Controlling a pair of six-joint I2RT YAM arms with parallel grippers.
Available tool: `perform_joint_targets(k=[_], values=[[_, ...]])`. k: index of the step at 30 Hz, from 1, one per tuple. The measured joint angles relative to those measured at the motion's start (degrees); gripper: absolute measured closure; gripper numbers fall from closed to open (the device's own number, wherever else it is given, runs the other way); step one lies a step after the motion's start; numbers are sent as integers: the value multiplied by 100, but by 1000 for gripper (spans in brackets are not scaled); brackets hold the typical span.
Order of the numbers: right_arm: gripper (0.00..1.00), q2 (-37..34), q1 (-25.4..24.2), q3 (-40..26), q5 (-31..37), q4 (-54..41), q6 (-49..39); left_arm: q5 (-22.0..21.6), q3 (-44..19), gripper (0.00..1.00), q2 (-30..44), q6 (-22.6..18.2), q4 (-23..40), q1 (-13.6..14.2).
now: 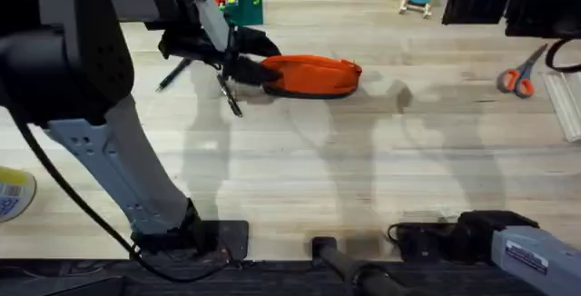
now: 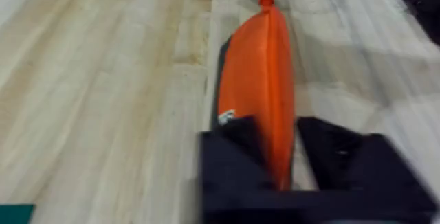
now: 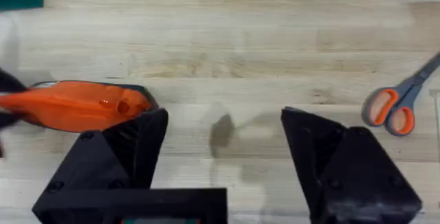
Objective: Unzip the bag, pick up the pens from the table one at a time and place them inside, then zip the bag closed.
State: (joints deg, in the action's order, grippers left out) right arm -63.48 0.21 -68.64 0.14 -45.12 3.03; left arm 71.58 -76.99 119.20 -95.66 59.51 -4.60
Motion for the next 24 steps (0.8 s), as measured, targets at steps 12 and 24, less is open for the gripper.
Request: perform_joint_targets(k=[12,24], values=[[5,-2,0,0,1,0,0,23,-13,961,0,-21,-131,-4],[5,-1,-1,0,-518,86,-175,23,-13,960,0,-20,-137,-4]])
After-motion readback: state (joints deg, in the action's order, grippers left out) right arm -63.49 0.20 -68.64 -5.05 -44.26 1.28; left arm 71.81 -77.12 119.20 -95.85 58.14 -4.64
